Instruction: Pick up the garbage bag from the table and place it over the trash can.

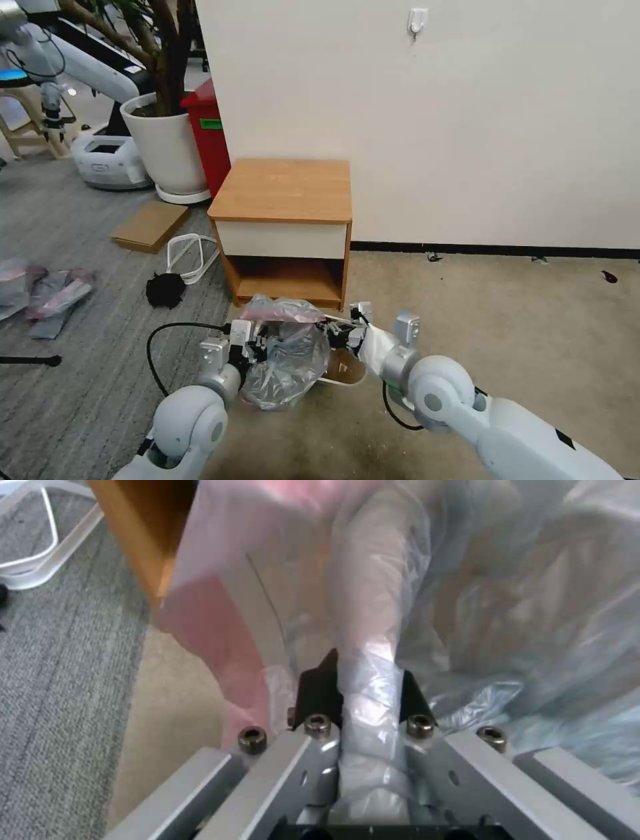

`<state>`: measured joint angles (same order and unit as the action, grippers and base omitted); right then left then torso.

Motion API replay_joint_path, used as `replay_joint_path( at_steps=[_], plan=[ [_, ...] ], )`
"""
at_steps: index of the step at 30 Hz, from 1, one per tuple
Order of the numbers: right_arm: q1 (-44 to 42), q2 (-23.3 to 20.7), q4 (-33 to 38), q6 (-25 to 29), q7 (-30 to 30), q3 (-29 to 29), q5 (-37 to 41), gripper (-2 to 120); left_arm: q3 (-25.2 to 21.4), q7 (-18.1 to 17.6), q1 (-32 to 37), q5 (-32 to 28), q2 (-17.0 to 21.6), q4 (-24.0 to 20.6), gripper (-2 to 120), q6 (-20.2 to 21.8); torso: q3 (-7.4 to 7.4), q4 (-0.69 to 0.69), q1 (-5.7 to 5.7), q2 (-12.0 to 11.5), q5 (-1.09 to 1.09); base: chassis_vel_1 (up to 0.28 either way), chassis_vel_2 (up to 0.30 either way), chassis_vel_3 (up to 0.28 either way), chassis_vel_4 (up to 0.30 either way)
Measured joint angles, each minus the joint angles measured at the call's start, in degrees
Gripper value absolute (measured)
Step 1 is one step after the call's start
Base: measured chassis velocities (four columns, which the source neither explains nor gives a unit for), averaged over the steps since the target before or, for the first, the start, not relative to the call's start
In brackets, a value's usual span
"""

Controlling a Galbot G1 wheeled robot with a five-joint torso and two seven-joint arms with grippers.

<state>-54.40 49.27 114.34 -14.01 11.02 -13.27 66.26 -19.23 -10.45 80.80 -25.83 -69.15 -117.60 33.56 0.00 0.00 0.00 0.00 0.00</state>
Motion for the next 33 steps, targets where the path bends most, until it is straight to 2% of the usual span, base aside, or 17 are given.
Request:
replay_joint_path(
  at_steps=[9, 14, 16, 18, 21, 33],
  plan=[
    [2.61, -1.77, -0.75, -2.16, 1.34, 1.25, 0.22, 0, 0.8, 1.01, -0.01, 1.19, -0.15, 0.57, 5, -0.42, 0.0, 0.0, 0.0, 0.0, 0.0, 0.0, 0.0, 0.0, 0.0],
    [5.03, -2.26, -2.28, -4.95, 2.74, 0.67, 0.59, 0, 0.97, 4.96, 0.51, 3.47, 0.0, 0.4, 5, -2.03, 0.0, 0.0, 0.0, 0.0, 0.0, 0.0, 0.0, 0.0, 0.0],
    [6.26, -2.43, -2.85, -6.38, 3.77, -0.02, 0.87, 0, 0.86, 8.32, 1.06, 5.23, 0.09, 0.35, 5, -3.83, 0.0, 0.0, 0.0, 0.0, 0.0, 0.0, 0.0, 0.0, 0.0],
    [6.54, -2.46, -2.96, -6.89, 3.99, -0.09, 1.05, 0, 0.73, 9.37, 1.22, 5.85, 0.09, 0.38, 5, -4.56, 0.0, 0.01, 0.0, 0.0, -0.01, 0.0, 0.0, 0.0, 0.0],
    [7.98, -2.71, -3.61, -9.88, 5.65, -0.46, 3.12, 0, -0.05, 13.54, 1.82, 8.1, 0.08, 0.74, 5, -7.15, 0.0, 0.0, 0.0, 0.0, 0.0, 0.0, 0.0, 0.0, 0.0],
    [9.98, -3.57, -6.93, -14.88, 8.38, -0.17, 4.56, 0, -1.5, 21.16, 2.23, 9.96, -0.13, 2.34, 5, -13.69, 0.0, 0.0, 0.0, 0.0, 0.0, 0.0, 0.0, 0.0, 0.0]
  ],
)
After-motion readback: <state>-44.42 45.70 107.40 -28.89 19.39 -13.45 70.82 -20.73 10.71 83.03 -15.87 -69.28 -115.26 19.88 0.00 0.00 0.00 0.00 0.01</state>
